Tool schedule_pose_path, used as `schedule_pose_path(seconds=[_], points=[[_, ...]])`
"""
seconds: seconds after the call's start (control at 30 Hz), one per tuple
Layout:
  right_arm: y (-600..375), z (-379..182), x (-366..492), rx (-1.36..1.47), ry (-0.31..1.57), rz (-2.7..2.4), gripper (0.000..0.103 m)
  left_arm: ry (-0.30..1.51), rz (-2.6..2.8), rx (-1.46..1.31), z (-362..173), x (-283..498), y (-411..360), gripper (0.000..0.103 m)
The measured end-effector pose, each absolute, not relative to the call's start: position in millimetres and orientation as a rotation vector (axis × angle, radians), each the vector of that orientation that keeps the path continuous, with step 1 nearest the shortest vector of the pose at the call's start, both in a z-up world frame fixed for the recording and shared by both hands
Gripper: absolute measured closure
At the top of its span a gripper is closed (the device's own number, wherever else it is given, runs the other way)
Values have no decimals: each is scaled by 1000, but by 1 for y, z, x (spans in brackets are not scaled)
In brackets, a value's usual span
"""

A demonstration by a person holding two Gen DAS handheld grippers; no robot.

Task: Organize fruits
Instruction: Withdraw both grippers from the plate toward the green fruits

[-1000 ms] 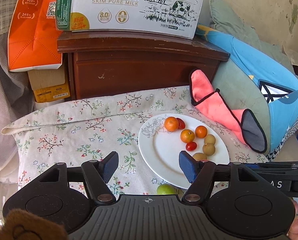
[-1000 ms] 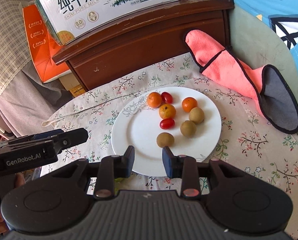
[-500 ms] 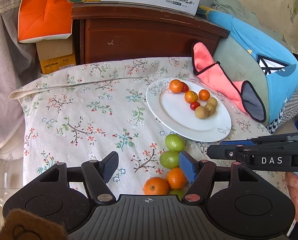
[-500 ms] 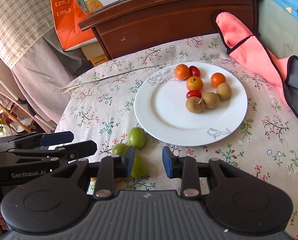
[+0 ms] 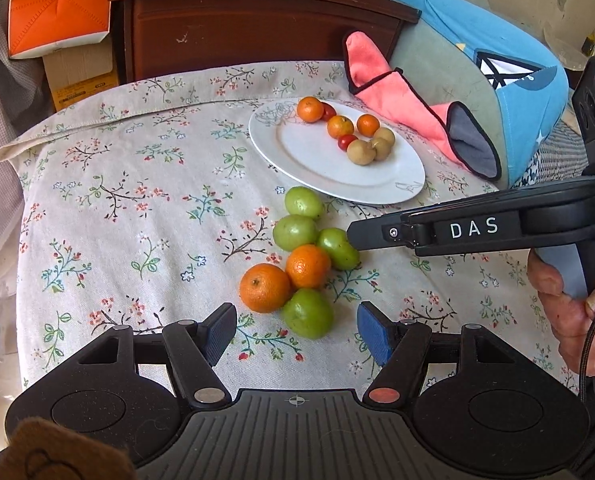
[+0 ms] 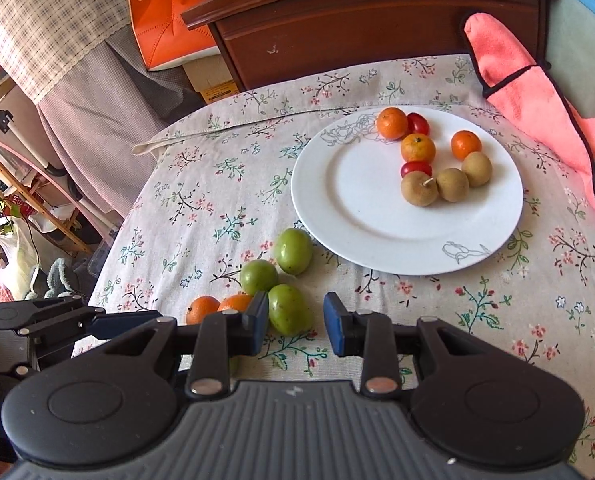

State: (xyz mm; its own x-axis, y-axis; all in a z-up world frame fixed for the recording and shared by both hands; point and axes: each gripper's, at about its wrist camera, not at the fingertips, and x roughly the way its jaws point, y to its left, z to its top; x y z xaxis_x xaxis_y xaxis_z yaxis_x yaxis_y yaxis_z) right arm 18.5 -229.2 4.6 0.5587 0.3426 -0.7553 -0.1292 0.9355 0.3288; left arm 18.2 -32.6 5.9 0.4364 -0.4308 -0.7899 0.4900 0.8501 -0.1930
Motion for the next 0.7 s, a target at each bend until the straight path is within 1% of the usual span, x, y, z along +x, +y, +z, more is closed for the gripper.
schedule_pose_path(seconds=[0.27, 0.3, 0.57, 0.7], points=[[-223, -2, 23, 217, 960, 295, 71, 1009, -527, 70, -7, 18, -44, 38], [-222, -3, 23, 212, 962, 295, 71, 1010, -526, 72, -9, 18, -45, 40], [-215, -10, 29, 189, 975, 292, 71, 990, -494, 43, -11, 21, -47, 40], [-213, -10, 31, 187, 971, 294, 71, 975, -480, 35, -11, 22, -47, 48]])
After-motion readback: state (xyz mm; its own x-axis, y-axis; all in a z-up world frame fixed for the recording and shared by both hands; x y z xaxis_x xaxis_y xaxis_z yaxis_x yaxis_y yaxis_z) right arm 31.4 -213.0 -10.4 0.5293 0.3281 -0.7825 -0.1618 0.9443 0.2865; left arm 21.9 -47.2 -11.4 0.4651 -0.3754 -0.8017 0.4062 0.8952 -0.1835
